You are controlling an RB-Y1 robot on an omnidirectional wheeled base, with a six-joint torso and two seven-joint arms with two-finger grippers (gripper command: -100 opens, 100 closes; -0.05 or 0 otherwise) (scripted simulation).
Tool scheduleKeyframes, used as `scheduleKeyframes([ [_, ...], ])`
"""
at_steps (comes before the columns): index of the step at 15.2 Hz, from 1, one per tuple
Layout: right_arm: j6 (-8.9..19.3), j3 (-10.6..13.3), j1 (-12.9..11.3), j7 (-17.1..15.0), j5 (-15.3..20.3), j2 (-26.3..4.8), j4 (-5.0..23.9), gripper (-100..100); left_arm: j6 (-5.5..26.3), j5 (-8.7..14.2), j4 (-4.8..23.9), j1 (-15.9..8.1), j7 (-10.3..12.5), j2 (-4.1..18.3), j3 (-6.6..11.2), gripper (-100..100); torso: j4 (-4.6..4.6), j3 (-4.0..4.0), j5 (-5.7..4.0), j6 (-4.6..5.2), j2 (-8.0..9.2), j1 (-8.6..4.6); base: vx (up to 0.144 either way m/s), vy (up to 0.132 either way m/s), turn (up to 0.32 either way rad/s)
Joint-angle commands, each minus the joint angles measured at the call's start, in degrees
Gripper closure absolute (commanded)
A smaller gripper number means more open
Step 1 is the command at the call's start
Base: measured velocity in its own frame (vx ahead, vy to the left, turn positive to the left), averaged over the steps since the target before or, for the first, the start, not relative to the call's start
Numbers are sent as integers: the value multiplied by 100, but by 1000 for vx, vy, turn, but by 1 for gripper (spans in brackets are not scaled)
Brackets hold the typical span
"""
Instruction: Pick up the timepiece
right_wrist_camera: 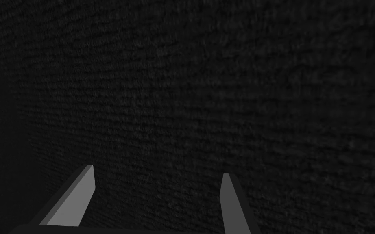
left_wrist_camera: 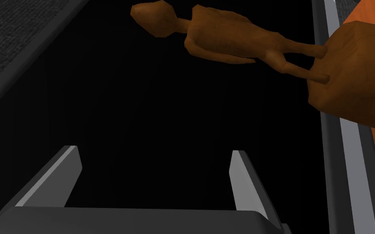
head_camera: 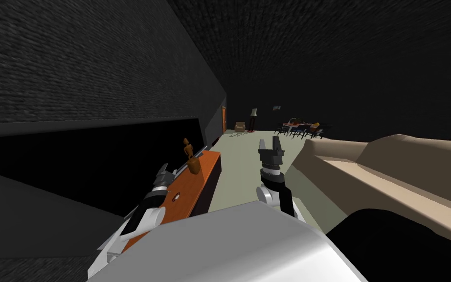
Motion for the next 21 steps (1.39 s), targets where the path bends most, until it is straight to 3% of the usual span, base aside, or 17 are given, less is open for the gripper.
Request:
scheduleKeyframes([
  [1, 0, 0, 0, 0, 0, 0, 0, 0, 130, 149, 286, -80, 113, 41, 114, -100, 0, 0, 0, 0, 0, 0, 25, 4, -67],
  [2, 0, 0, 0, 0, 0, 0, 0, 0, 130, 149, 321, -80, 113, 41, 114, -100, -1, 0, 1, -1, 0, 0, 18, 3, -5],
  [3, 0, 0, 0, 0, 0, 0, 0, 0, 229, 298, 518, -186, 210, 74, 226, -100, 0, 0, 0, -2, 1, -1, 18, 1, -26],
  [5, 0, 0, 0, 0, 0, 0, 0, 0, 229, 298, 610, -186, 210, 74, 226, -100, 0, 0, 0, -1, 1, -2, 17, 4, -28],
  [8, 0, 0, 0, 0, 0, 0, 0, 0, 430, 600, 1058, -401, 407, 121, 454, -100, 0, 1, 1, 0, 2, -2, 19, 2, -51],
  [11, 0, 0, 0, 0, 0, 0, 0, 0, 430, 600, 1199, -401, 407, 121, 454, -100, 0, 1, 0, -2, 2, -2, 15, 3, -17],
  [16, 0, 0, 0, 0, 0, 0, 0, 0, 737, 1058, 1954, -723, 706, 149, 797, -100, 0, 1, 1, -1, 2, -2, 17, 2, -50],
  [21, 0, 0, 0, 0, 0, 0, 0, 0, 838, 1209, 2392, -829, 804, 149, 910, -100, 0, 1, 0, -1, 1, -4, 18, 2, -31],
])
